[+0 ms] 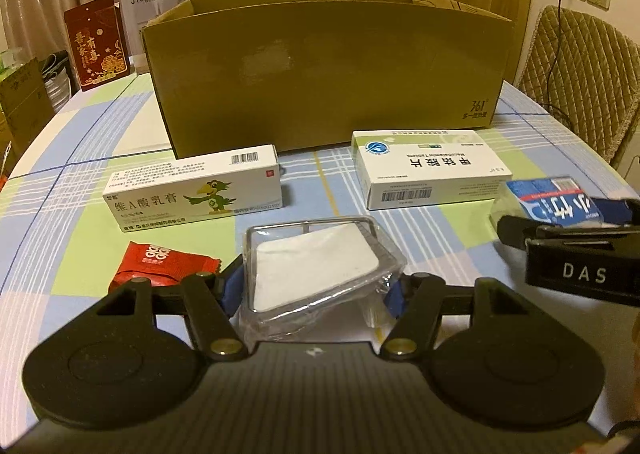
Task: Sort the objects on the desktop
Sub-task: 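Lift the plastic packet and toothpick case off the table with both grippers, then carry the plastic packet and toothpick case over the cardboard box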
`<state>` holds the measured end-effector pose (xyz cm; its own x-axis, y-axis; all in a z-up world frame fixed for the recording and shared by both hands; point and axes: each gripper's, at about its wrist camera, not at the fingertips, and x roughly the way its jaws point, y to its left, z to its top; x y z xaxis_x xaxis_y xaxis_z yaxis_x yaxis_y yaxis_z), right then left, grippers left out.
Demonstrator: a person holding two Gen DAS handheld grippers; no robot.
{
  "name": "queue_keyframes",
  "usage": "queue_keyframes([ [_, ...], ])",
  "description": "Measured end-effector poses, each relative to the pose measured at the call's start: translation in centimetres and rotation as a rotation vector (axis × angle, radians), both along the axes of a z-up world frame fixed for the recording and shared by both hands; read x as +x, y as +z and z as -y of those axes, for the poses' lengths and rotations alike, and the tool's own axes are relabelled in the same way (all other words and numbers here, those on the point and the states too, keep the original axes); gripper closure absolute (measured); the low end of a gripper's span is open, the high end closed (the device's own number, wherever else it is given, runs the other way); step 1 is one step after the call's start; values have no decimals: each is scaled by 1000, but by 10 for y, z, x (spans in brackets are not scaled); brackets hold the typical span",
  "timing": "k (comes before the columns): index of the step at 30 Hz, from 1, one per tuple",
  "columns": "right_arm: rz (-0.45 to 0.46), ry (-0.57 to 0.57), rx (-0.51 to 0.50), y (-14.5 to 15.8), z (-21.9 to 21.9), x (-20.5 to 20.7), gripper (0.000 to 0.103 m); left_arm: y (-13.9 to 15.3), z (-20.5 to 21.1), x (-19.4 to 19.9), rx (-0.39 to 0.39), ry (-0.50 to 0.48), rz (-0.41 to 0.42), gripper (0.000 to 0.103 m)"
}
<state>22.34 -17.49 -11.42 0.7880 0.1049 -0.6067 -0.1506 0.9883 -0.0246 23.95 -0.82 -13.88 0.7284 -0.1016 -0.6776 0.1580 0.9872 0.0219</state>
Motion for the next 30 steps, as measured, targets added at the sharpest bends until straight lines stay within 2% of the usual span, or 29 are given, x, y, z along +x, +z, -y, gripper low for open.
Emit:
queue_keyframes([
  [9,-10,-12,61,20,12,-11,18,18,0,-12,-4,-12,19,42],
  [21,-11,18,139,79,27,-45,18,71,1,-52,-19,23,24,42],
  [30,-9,60,147,102,27,-71,18,101,0,-84,-37,57,18,42],
])
